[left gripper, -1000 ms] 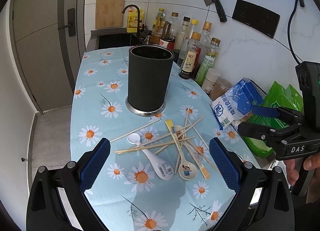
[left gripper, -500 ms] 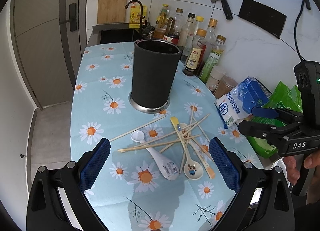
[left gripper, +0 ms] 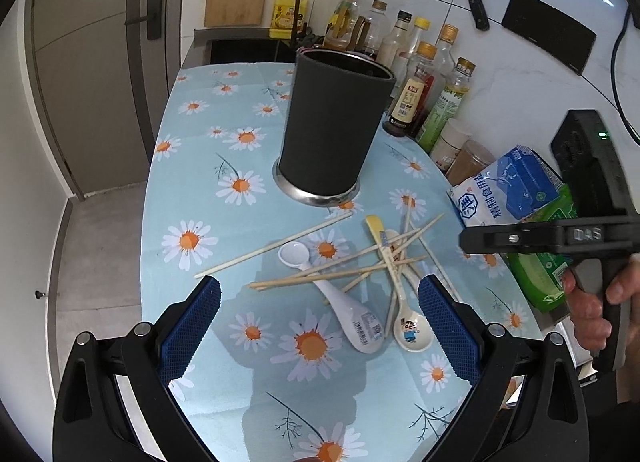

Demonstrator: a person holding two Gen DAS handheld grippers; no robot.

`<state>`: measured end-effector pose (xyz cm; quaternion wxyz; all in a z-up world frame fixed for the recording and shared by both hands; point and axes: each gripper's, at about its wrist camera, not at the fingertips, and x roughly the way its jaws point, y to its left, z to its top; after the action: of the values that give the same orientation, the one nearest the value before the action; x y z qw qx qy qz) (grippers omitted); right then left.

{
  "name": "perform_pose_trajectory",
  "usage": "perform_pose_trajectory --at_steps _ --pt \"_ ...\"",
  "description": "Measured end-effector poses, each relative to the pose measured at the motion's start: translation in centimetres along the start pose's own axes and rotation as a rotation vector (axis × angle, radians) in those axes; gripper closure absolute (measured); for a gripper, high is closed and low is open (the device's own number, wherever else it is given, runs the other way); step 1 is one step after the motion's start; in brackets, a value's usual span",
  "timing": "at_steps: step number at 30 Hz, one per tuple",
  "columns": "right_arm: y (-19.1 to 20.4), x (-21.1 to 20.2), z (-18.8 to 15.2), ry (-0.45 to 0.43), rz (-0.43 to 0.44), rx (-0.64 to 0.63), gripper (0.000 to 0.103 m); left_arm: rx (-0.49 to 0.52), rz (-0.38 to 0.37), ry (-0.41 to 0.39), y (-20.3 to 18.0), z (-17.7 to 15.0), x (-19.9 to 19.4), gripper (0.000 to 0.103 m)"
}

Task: Organize utensils
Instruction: 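Lower the right gripper onto the yellow-handled spoon and close on its handle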

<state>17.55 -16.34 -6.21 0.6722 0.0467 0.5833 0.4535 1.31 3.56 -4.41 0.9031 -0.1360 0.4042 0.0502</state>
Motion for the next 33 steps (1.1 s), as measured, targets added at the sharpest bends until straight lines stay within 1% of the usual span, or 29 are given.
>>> perform_pose_trajectory --at_steps 2,4,6,8,12,15,17,27,28,31,33 --pt "-0.4 0.8 0.2 0.036 0.027 0.015 0.049 -0.011 -0.004 0.002 0.4 -0.2 0.1 0.007" --pt "-0.6 1.9 0.6 0.074 0.053 0.02 0.053 -0.02 -0.006 0.005 0.7 -0.5 0.2 0.007" --pt "-1.0 3.2 0.9 0.114 0.054 0.023 0.057 -0.028 -0.011 0.008 1.0 -0.6 0.3 0.007" --pt "-1.2 3.7 1.2 0.144 0.06 0.026 0.062 -0.031 -0.014 0.011 1.1 -0.8 0.3 0.007" --pt "-1.9 5.4 1.5 0.193 0.057 0.04 0.068 -0.036 -0.016 0.023 1.4 -1.1 0.5 0.007" --pt "-2.2 5.8 1.9 0.215 0.057 0.041 0.069 -0.04 -0.019 0.03 1.5 -1.2 0.6 0.007" --pt "-2.4 6.3 1.9 0.232 0.052 0.037 0.073 -0.041 -0.02 0.033 1.6 -1.3 0.8 0.007" --pt "-2.6 8.4 2.5 0.276 0.074 0.024 0.08 -0.037 -0.026 0.04 1.7 -1.1 1.3 0.007" --pt "-2.6 8.7 2.6 0.283 0.075 0.025 0.081 -0.036 -0.027 0.043 1.7 -1.1 1.4 0.007" --pt "-2.6 9.8 2.6 0.292 0.067 0.026 0.093 -0.034 -0.029 0.049 1.7 -1.0 1.7 0.007" --pt "-2.7 10.1 2.6 0.294 0.082 0.034 0.094 -0.035 -0.032 0.053 1.7 -1.0 1.9 0.007"
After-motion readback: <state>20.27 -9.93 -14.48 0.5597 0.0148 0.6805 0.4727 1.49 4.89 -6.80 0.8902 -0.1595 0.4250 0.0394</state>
